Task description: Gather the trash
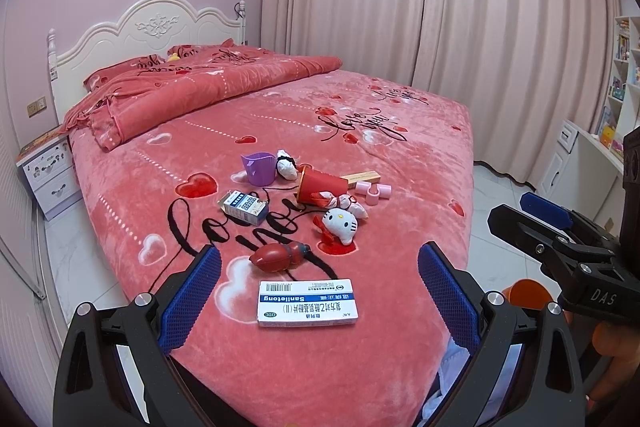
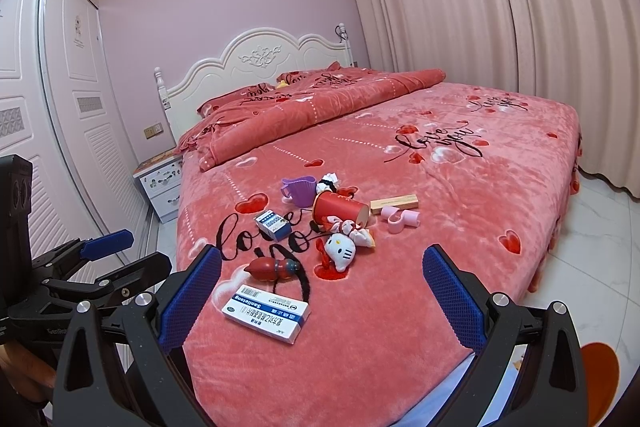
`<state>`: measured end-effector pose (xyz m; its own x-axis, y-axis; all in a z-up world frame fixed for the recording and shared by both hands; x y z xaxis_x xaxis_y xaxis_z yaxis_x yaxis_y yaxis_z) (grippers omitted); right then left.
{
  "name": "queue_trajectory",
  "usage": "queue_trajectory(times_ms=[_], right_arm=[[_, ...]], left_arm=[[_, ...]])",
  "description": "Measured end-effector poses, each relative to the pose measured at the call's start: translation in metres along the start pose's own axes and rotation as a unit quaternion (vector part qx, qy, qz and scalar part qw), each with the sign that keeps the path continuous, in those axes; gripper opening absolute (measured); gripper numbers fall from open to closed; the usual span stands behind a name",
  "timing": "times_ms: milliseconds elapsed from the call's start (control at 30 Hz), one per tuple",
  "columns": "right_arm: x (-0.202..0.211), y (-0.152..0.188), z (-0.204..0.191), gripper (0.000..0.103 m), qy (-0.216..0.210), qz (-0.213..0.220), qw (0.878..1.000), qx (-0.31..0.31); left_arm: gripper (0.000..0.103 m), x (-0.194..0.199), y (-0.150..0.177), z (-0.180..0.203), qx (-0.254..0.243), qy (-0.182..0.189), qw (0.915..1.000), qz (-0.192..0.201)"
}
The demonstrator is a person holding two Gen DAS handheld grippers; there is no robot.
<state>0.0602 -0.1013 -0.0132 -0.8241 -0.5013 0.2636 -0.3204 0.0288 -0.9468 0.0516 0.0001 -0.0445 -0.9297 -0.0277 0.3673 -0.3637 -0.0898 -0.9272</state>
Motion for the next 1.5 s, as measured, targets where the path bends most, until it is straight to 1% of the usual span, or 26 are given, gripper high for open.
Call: queue_trajectory(times_ms=[567,800,1000,1133,1233,1300,1400,1500], right_arm=[[0.0,0.001,0.001,0.098,-0.001,-0.001,1.0,-0.001],[0.0,0.006,0.0,0.098,-0.003,-0.003,1.0,-0.002],[-0.006,0.008,-0.001,0.098,-0.007,-0.016,1.0,-0.005],[-0.015,0.008,0.0,0.098,-0.018,-0.023,0.999,-0.012],[-0.022,0.008,0.0,0.098,-0.038,-0.034,0.998,-0.022],[-0.028,0.008,-0.002,0.098,-0.05,-0.037,0.998,-0.016],[-0.038,0.009,-0.003,0.098,-0.063,-0.046,0.997,-0.008],[-0.049,0.011,-0.006,0.098,-0.087,-0.055,0.995,0.002]], left_arm=[[0.097,0.002,0.006,-0.002,-0.006,-0.003,1.0,-0.005],[0.097,0.004,0.008,-0.008,-0.013,-0.006,0.9997,-0.019],[0.097,-0.001,0.006,-0.01,-0.021,-0.012,0.9991,-0.035],[0.097,-0.007,0.009,-0.012,-0.03,-0.011,0.9982,-0.051],[0.097,-0.013,0.011,-0.014,-0.035,-0.01,0.9973,-0.065],[0.097,-0.017,0.012,-0.017,-0.037,-0.008,0.9966,-0.073],[0.097,-0.024,0.016,-0.017,-0.048,0.003,0.9952,-0.086],[0.097,-0.032,0.021,-0.018,-0.061,0.022,0.9927,-0.102]])
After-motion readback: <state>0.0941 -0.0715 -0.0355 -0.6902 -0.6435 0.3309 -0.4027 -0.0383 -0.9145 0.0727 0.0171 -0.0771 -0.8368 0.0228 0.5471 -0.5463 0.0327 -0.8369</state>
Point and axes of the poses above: each gripper's, at about its wrist camera, not at the fingertips, and x roughly against the way its jaws point, z to its right, y to its underside, the point moved 6 cm from there along -x, roughly the way its jaws point, and after that the axes turned 12 degrees about z, right-handed, at the moved point
